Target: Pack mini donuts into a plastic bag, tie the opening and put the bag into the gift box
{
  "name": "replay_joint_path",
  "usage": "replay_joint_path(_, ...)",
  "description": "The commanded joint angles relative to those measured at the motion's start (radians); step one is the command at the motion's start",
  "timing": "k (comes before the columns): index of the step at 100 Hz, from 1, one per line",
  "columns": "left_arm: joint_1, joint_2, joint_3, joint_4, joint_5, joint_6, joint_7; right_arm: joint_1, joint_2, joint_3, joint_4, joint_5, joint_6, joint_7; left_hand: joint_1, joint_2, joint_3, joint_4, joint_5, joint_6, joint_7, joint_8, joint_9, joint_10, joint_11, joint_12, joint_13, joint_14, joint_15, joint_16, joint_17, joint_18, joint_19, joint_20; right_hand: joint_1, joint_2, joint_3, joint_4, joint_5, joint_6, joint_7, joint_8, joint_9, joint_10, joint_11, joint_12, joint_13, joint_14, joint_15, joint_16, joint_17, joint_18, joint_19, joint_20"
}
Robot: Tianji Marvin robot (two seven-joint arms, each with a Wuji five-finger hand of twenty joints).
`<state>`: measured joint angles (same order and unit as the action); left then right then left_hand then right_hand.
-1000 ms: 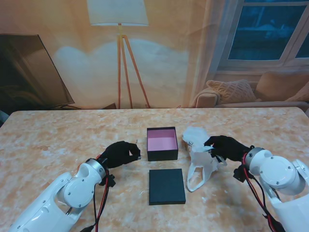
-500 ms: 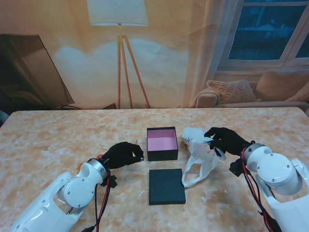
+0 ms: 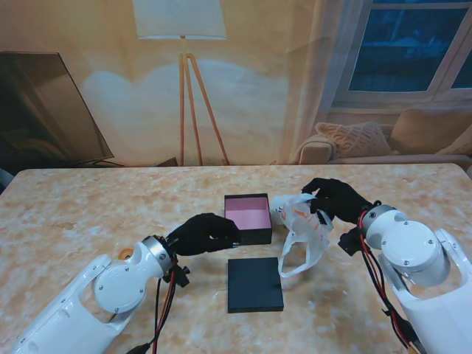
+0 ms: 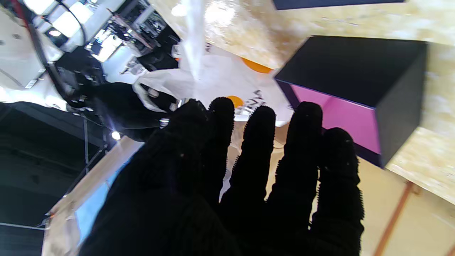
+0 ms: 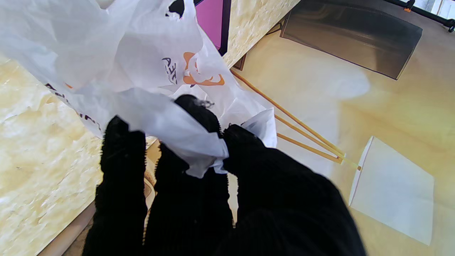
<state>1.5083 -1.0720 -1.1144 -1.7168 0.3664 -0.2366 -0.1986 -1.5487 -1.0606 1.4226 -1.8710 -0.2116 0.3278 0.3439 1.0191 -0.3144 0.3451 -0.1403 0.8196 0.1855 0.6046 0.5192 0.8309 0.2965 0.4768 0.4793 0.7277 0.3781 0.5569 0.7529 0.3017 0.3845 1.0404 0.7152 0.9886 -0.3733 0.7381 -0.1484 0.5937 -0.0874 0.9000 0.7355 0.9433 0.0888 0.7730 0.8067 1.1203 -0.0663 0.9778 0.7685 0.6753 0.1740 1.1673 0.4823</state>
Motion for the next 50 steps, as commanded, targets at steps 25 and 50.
replay_joint_path(25, -0.08, -0.008, 0.118, -0.056, -0.177, -0.02, -0.066, 0.007, -0.014, -0.014, -0.004, 0.001, 0.013, 0.004, 0.024, -0.034, 0.119, -0.013, -0.048, -0.027, -0.015, -0.03, -0.063, -0.06, 0.011, -0.018, -0.033, -0.07, -0.034, -0.043, 0.05, -0.152, -0.035, -0.073, 0.011, -0.006, -0.022, 0.008, 0.014, -0.039, 0.051, -0.011, 0.009, -0.035, 0.029, -0.007, 0.015, -0.02, -0.001, -0.033, 0.003, -0.016, 0.003, -0.017)
replay_joint_path(50, -0.19, -0.027, 0.26, -0.019, -0.343, 0.01, -0.105, -0.003, -0.012, -0.003, -0.005, 0.006, 0.0, 0.01, 0.004, -0.036, 0.156, -0.033, -0.062, -0.026, -0.055, -0.075, -0.103, -0.088, -0.013, -0.066, -0.063, -0.105, -0.117, -0.127, 0.058, -0.205, -0.108, -0.205, 0.013, -0.005, -0.025, 0.009, 0.014, -0.041, 0.051, -0.012, 0.008, -0.037, 0.028, -0.01, 0.011, -0.018, -0.007, -0.037, -0.001, -0.016, -0.001, -0.022)
